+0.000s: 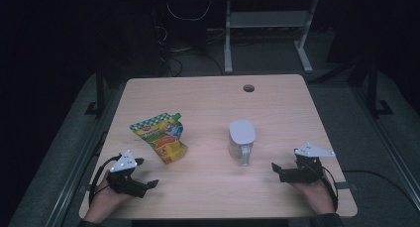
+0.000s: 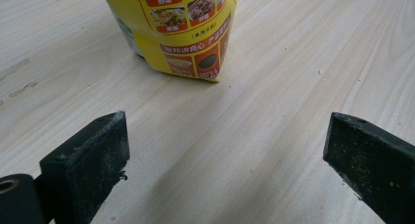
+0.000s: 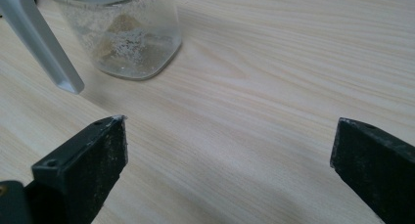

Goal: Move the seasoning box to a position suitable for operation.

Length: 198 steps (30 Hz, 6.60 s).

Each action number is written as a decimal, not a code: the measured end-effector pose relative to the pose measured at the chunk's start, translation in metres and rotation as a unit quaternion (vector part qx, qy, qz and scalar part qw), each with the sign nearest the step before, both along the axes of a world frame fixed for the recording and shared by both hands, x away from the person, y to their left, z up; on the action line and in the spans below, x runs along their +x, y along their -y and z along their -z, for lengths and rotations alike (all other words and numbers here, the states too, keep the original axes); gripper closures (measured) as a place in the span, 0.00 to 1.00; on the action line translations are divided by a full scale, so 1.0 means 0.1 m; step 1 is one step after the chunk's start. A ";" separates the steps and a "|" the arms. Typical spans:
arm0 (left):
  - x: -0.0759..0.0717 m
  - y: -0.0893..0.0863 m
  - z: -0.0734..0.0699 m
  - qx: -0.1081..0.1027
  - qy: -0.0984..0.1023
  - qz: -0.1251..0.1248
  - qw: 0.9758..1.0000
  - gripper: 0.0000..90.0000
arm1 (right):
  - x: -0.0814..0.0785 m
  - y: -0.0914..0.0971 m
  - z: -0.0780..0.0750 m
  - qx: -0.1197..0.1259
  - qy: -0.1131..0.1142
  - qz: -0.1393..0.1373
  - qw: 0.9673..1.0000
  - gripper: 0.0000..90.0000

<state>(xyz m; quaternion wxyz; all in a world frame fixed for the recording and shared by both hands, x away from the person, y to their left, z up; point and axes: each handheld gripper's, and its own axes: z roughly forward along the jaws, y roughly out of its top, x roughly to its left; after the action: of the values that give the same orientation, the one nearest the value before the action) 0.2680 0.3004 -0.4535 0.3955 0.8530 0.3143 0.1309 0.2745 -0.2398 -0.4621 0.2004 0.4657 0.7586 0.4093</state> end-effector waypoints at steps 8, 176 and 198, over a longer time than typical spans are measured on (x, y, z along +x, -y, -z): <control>0.00 -0.01 0.00 -0.001 -0.004 -0.005 1.000 0.03 | -0.01 0.01 -0.01 0.003 -0.001 0.008 1.000 0.00; -0.06 0.06 -0.02 -0.019 -0.002 0.014 1.000 0.05 | 0.13 -0.81 -0.32 0.030 0.065 -0.191 0.979 0.76; -0.07 0.08 -0.01 -0.016 -0.004 0.019 1.000 0.05 | 0.01 -1.11 -0.26 0.039 0.066 -0.298 0.952 0.76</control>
<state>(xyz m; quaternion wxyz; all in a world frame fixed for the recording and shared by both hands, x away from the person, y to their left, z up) 0.2615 0.2926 -0.4524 0.4104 0.8527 0.3021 0.1151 0.2751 -0.1285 -0.4363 0.1010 0.1979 0.8313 0.5095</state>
